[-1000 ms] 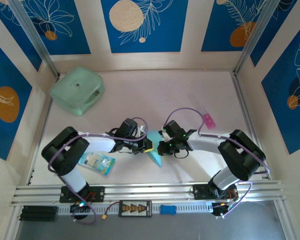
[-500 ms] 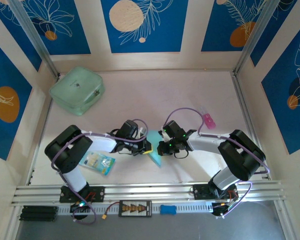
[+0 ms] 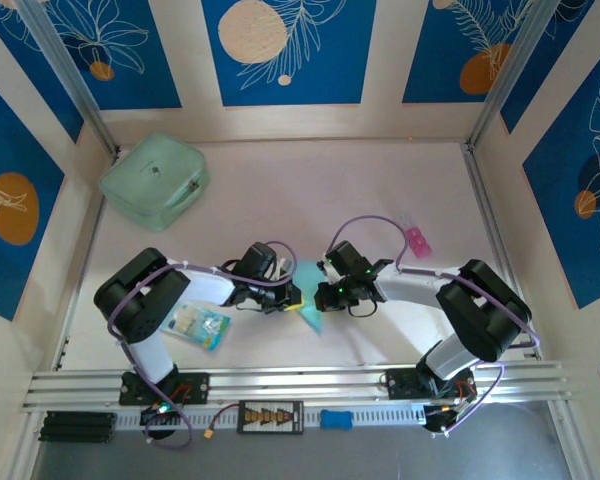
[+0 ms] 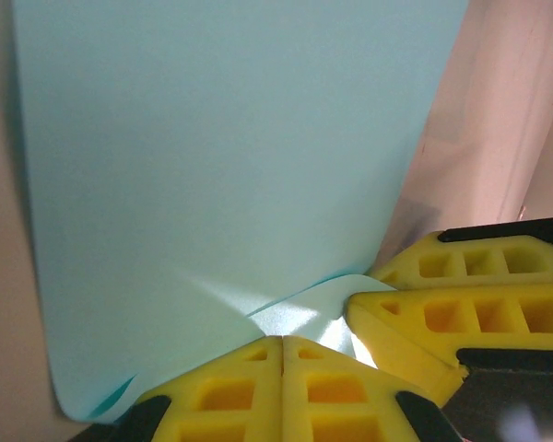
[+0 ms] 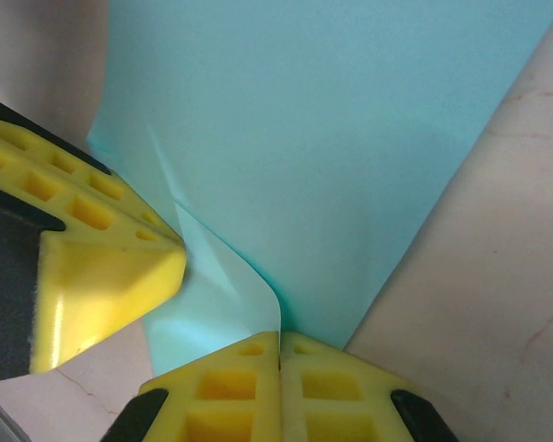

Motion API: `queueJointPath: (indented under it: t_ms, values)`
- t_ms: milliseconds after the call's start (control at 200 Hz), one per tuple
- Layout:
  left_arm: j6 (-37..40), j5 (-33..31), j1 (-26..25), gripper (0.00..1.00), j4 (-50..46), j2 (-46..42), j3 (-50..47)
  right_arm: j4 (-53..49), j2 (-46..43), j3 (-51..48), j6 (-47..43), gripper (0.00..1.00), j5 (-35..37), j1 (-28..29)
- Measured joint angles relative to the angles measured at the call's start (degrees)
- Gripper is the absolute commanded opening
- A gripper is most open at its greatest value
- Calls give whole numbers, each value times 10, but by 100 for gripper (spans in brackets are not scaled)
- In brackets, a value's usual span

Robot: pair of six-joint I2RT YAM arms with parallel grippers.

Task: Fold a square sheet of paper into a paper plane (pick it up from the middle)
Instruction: Third fold the triangle at the center of the table.

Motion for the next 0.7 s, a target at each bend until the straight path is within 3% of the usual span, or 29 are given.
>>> queueJointPath:
  t_ms: [140, 285, 495, 700]
  values:
    - [4, 0, 0, 0, 0, 0, 0, -24, -27, 0, 15, 32, 10, 2]
    - [11, 0, 0, 0, -1, 0, 0, -27, -103, -4, 35, 39, 3, -7]
    - [15, 0, 0, 0, -1, 0, 1, 22, -139, -29, 84, 13, -68, -2]
    - [15, 0, 0, 0, -3, 0, 1, 39, -103, -31, 116, 8, -101, 35]
